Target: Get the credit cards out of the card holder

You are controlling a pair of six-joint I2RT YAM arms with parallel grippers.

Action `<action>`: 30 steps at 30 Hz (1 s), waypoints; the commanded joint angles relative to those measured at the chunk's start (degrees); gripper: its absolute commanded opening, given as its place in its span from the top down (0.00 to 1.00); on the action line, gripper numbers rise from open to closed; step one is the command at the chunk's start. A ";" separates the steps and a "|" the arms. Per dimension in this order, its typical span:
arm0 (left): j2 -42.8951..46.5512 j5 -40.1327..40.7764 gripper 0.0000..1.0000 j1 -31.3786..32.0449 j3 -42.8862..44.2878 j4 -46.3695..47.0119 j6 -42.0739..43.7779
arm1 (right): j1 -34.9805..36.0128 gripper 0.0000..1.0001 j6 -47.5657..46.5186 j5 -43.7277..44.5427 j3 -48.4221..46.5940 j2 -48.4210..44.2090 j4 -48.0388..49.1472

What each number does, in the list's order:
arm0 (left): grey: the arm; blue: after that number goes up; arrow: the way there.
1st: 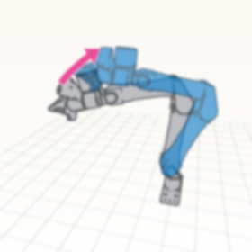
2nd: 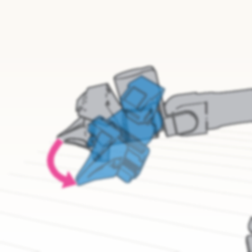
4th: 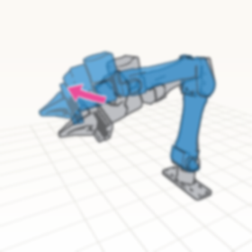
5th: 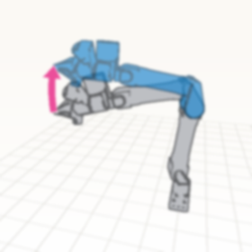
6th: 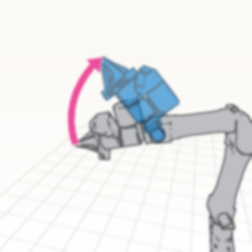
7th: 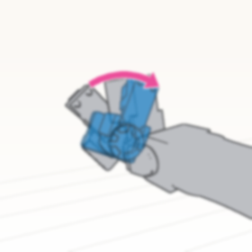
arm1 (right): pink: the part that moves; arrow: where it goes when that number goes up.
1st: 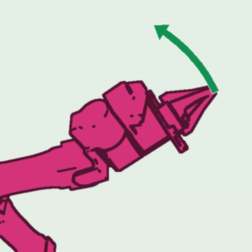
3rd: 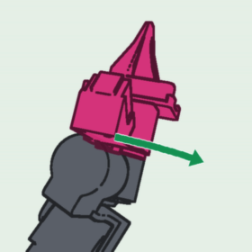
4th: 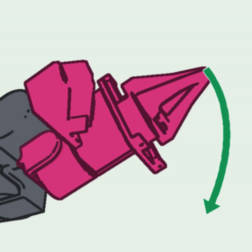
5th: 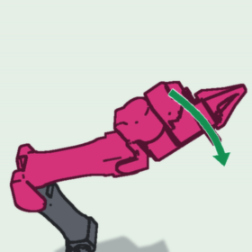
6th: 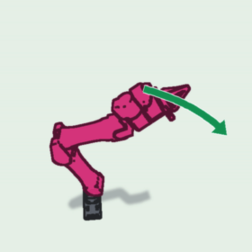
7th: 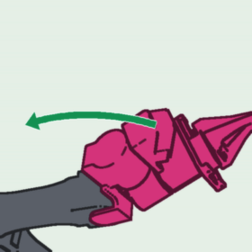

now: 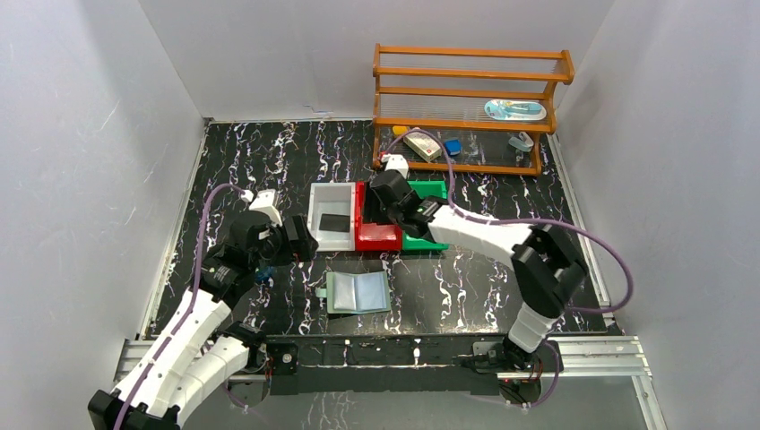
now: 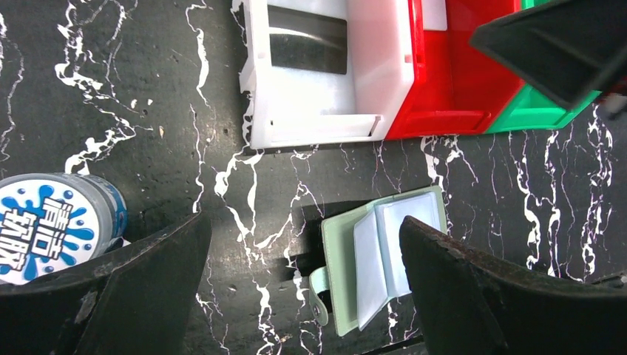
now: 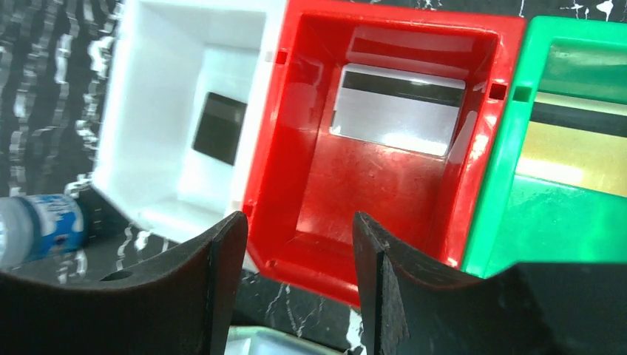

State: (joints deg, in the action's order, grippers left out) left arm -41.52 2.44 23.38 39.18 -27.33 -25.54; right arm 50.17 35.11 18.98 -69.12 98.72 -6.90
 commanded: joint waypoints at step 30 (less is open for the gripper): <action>-15.16 -27.40 0.31 0.18 -0.20 -0.04 -7.57 | 11.25 0.50 27.07 -11.42 33.18 -17.15 18.01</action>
State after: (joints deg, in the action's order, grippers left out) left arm -58.70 -24.40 23.38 34.00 -22.35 -33.67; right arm 61.01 61.12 7.35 -33.95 80.60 10.50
